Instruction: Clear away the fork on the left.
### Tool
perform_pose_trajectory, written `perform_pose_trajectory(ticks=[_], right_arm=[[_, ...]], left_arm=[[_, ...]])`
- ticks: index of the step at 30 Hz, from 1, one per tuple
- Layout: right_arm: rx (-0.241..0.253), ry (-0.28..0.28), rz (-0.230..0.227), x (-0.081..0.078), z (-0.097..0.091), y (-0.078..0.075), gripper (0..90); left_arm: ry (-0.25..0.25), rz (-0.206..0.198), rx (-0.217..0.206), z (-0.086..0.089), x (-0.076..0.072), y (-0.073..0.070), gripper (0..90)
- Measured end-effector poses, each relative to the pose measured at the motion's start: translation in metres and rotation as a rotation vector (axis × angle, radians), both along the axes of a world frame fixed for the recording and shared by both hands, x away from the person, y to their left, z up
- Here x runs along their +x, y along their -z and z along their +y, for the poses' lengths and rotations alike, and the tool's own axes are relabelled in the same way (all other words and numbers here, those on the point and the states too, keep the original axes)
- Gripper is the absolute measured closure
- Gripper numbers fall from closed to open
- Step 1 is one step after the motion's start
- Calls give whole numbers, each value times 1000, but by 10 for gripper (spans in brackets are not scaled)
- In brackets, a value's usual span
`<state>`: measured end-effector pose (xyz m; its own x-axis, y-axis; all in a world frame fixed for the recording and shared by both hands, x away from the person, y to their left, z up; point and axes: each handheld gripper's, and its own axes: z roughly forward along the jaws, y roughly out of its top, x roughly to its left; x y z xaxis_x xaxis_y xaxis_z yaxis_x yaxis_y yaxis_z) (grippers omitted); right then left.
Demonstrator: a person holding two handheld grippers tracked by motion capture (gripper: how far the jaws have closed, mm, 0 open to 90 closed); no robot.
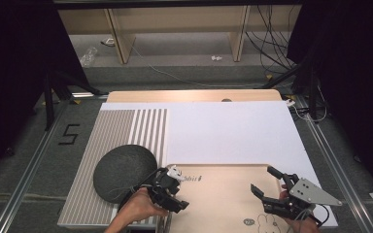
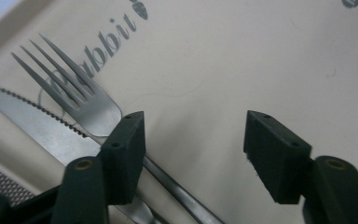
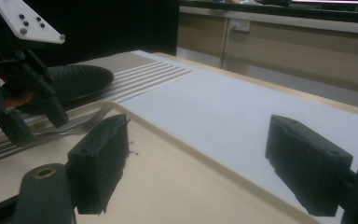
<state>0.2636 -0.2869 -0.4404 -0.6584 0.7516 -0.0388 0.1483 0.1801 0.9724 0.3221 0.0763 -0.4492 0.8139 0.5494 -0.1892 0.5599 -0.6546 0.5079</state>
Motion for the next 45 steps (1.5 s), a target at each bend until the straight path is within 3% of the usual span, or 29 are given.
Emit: perform_pose_trajectory(ticks=[5, 11, 26, 32, 45], right_arm=[[-1, 0, 0, 0, 0, 0, 220], [2, 1, 0, 0, 0, 0, 221], [6, 5, 4, -1, -3, 1, 220], [13, 14, 4, -2, -5, 1, 220], [13, 14, 1, -2, -5, 1, 220]], left_arm=[[-53, -32, -46, 9, 3, -7, 238], [-114, -71, -101, 23, 4, -17, 209], [-229, -115, -202, 54, 5, -22, 193], [-281, -133, -232, 64, 7, -25, 186], [-396, -166, -241, 88, 6, -22, 183]])
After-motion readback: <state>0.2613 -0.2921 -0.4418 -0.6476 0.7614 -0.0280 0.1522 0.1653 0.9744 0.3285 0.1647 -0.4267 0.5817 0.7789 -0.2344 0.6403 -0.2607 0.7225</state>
